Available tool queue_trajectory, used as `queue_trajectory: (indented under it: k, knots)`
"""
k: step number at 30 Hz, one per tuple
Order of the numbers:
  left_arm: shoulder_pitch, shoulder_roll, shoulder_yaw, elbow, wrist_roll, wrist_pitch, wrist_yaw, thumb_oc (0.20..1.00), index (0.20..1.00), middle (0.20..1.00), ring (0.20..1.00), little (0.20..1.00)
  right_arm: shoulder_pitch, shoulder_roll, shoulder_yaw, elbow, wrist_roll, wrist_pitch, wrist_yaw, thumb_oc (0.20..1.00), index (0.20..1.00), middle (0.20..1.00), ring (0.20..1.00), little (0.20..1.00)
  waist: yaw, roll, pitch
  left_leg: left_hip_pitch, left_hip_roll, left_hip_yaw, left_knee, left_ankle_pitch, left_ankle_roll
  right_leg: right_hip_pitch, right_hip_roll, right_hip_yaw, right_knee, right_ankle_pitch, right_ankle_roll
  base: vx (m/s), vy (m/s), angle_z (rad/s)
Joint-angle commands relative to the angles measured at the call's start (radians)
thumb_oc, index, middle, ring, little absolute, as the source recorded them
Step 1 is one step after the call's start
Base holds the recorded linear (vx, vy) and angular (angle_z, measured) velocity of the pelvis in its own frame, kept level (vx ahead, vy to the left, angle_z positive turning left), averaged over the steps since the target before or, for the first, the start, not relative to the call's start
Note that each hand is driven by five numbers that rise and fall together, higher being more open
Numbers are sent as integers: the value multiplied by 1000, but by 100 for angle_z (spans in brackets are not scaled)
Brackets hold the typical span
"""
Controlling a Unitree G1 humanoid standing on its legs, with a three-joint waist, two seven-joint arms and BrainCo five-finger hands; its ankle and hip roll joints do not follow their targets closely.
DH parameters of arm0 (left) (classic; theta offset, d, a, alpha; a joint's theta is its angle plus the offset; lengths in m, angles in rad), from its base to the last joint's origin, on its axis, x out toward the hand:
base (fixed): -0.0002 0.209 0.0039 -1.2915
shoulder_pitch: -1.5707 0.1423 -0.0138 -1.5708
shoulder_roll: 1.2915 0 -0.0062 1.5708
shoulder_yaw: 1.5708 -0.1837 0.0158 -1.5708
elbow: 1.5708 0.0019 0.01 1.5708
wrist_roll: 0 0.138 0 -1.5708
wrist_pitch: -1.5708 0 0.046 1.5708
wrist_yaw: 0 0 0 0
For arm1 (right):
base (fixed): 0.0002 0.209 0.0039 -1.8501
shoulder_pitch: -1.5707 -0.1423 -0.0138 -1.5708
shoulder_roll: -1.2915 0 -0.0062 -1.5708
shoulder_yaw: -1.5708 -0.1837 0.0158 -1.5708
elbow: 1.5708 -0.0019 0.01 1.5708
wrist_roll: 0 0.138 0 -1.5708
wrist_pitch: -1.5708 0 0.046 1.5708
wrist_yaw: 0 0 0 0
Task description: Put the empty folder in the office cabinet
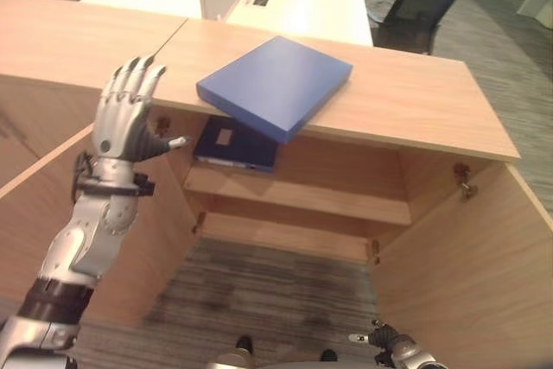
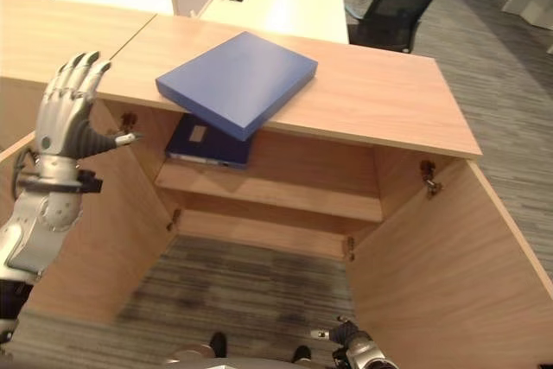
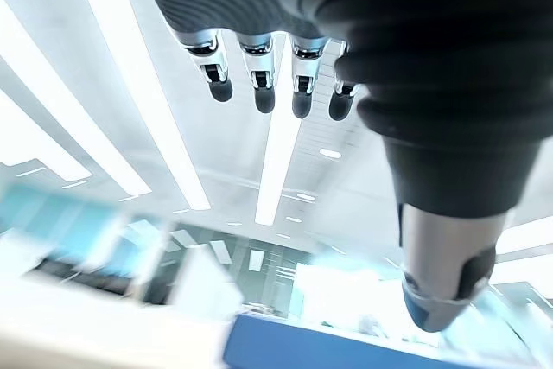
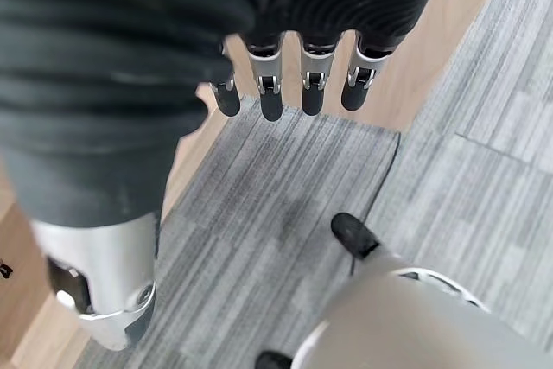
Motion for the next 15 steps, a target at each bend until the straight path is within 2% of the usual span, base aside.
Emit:
queue_trajectory:
  k: [1,5,15]
  knots:
    - [-52,23,-38,46,99,18,31,1000,1000,1000,1000,1000,-41,-11,42,52,-39,-12,-15,1000,1000,1000,1000,1000,4,-22,-39,-24,-54,-29,3,-134,45,-37,-108,-52,39,128,108,17,19,-14]
    - [-139,31,-160,139,170,45,18,1000,1000,1000,1000,1000,-33,-15,44,71,-50,-14,-14,1000,1000,1000,1000,1000,-13,-23,-47,-8,-54,-15,3,-142,50,-34,-108,-44,41,131,109,22,13,-9]
    - [-223,5,-276,250,228,69,-12,1000,1000,1000,1000,1000,-29,-25,39,82,-49,-16,-16,1000,1000,1000,1000,1000,-32,-21,-55,6,-55,3,3,-147,54,-31,-104,-34,30,142,110,3,3,-2]
